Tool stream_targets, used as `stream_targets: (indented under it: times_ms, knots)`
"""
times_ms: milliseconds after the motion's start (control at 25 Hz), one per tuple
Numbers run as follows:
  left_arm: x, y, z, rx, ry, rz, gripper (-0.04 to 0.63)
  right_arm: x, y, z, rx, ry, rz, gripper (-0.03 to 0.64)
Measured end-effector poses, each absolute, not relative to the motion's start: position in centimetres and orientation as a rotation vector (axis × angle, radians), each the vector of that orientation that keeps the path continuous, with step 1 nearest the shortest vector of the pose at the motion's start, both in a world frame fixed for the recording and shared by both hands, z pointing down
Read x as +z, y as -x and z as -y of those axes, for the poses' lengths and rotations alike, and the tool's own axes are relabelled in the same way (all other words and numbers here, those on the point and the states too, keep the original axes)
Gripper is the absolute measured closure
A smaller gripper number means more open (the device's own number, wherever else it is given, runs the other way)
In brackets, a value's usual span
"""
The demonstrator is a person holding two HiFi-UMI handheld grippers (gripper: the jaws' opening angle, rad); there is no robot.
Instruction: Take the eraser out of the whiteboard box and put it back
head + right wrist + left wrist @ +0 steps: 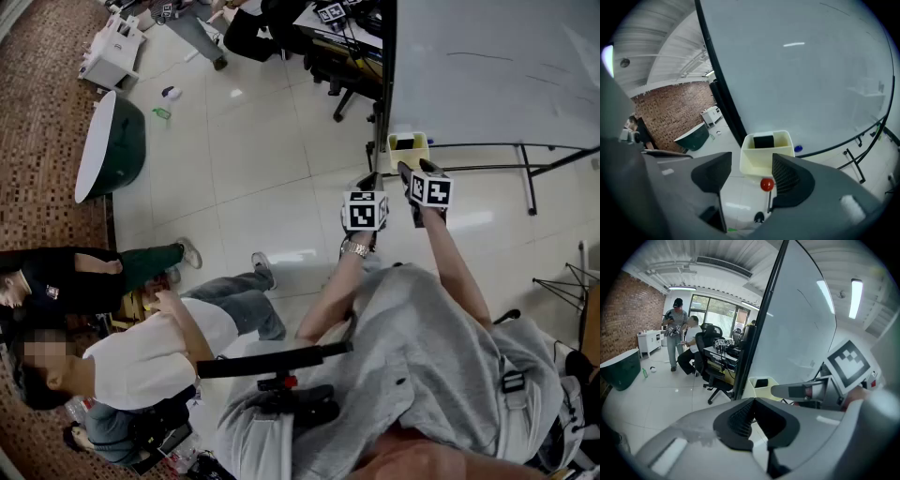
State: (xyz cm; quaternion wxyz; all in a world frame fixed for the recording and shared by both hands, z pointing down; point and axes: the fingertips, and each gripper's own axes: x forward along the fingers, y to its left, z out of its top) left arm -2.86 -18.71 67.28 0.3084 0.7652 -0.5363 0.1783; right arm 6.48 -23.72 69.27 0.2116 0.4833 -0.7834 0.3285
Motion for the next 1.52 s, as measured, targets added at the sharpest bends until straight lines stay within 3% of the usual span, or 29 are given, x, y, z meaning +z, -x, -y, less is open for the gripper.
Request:
stream_targets:
  times_ms: [280,760,1240,1520]
  knots:
    - [67.8,3.8,22.1,0.471,-2.042,1.370,0.592,71.2,-5.7,31.0,0.807,-1.338,2.036,0.342]
    - [66.7,5.0,27.0,0.452,-2.019,1.431,0.592,72.8,-5.6,33.5,0.822,-1.302,1.986,0.345]
    - [66.4,3.9,27.4,0.424,-2.039,1.388,0.592,60.4,-7.3,28.8,0.851,-1.311,2.275,0.347]
    - [66.4,2.7,27.1,0.427,-2.057,1.364,0.592,66.9,-7.1,28.8,0.812,-1.288,2.151,0.347]
